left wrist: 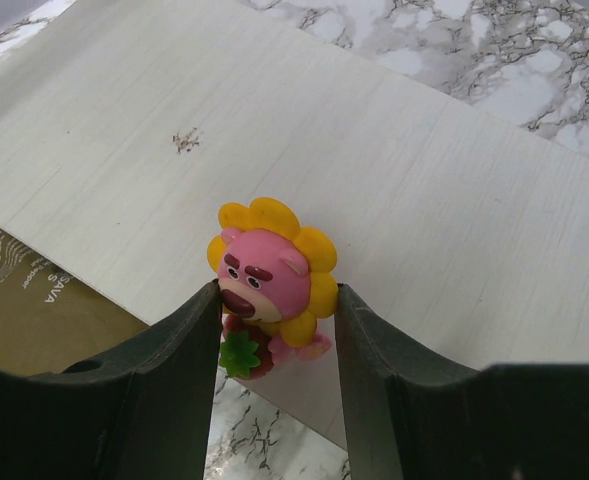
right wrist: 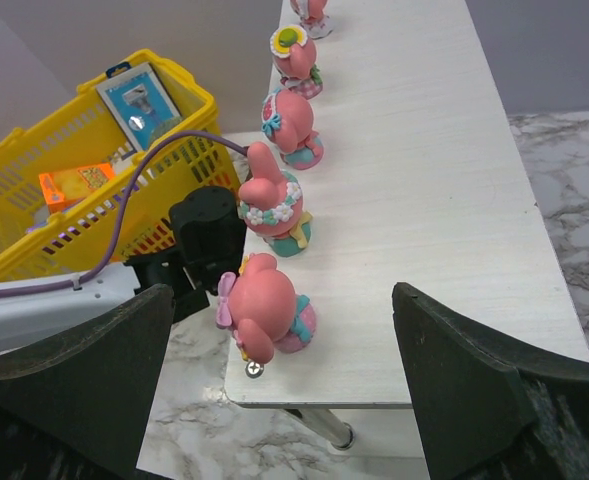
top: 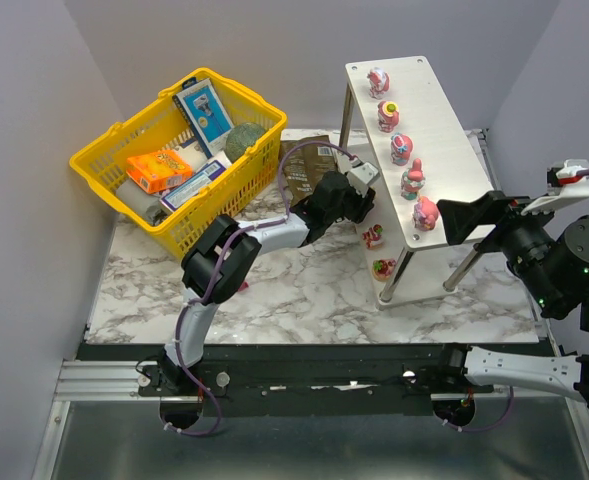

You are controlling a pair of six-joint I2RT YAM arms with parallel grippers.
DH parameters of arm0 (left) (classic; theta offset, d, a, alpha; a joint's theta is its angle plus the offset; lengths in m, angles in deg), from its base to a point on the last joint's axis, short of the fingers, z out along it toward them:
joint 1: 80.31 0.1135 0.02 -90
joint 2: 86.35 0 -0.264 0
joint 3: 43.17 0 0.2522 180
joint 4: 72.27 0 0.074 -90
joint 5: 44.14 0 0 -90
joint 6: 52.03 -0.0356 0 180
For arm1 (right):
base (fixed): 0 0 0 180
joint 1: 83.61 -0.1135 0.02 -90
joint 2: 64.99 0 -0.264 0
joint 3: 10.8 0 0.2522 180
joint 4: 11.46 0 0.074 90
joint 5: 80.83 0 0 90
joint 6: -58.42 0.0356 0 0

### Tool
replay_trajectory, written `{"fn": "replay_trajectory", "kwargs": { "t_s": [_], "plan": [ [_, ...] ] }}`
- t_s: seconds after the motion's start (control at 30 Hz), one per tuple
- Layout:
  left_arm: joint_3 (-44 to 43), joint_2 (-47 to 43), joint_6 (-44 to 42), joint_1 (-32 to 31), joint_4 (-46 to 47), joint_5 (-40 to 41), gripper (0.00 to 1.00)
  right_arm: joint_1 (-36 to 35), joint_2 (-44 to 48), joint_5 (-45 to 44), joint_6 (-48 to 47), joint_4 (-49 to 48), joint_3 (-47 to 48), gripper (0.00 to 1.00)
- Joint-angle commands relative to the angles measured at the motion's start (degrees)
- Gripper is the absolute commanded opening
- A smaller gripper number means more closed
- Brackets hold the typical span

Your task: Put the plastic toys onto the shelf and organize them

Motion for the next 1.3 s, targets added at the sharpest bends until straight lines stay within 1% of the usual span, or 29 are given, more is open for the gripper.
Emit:
{"fn": "replay_trajectory", "kwargs": {
  "t_s": [0.0,0.13,0.17,0.23,0.27,0.37,0.47,0.53,0.57,0.73,0.77,0.93,0.97,1.07,1.27],
  "plan": [
    [0.62,1.03,-1.66,0.02,2.83,-1.38,0.32,0.17,-0.56,-1.69,1.0,2.07,1.88,0.97],
    [1.32,0.68,-2.28,-0.07,2.66,-1.47,0.35,0.25,-0.65,-1.69,1.09,2.16,1.97,0.97],
    [1.32,0.68,-2.37,0.02,2.66,-1.38,0.39,0.17,-0.65,-1.69,1.09,2.16,1.97,0.97],
    [1.06,0.68,-2.63,0.02,1.96,-1.64,0.43,0.17,-0.47,-1.78,1.09,2.16,2.05,0.97],
    [0.97,0.77,-2.63,0.02,1.87,-1.82,0.48,0.17,-0.47,-1.78,1.0,2.16,2.05,0.97],
    [0.71,0.94,-2.37,0.02,1.6,-2.26,0.55,0.17,-0.39,-1.87,1.0,2.16,2.49,0.97],
    [0.62,1.03,-2.28,-0.07,1.25,-2.61,0.57,0.25,-0.3,-1.78,1.0,2.25,3.11,0.97],
    [0.27,1.03,-2.19,-0.07,1.08,-2.88,0.58,0.17,-0.21,-1.96,1.0,2.51,3.37,0.97],
    [0.27,1.03,-2.28,-0.16,1.08,-2.96,0.61,0.17,-0.21,-2.04,0.92,2.6,3.46,0.97],
    [0.18,1.03,-2.19,-0.33,0.72,-2.44,0.68,0.17,-0.21,-2.22,0.92,2.69,3.55,0.97],
    [0.18,1.03,-2.19,-0.33,0.72,-2.35,0.71,0.17,-0.12,-2.22,0.91,2.77,3.55,0.97],
    [0.0,0.77,-2.1,-0.42,0.46,-1.65,0.75,0.17,0.05,-2.22,1.09,2.95,3.46,0.97],
    [0.09,0.68,-2.02,-0.42,0.46,-1.38,0.78,0.17,0.14,-2.31,1.09,2.95,3.46,0.97],
    [0.44,-0.11,-1.75,-0.51,0.46,-1.12,0.81,0.17,0.32,-2.22,1.35,3.04,3.2,0.96],
    [2.11,-1.6,-0.61,-0.51,1.25,-0.94,0.84,0.17,0.58,-2.4,1.79,3.04,2.76,0.96]
  ]
}}
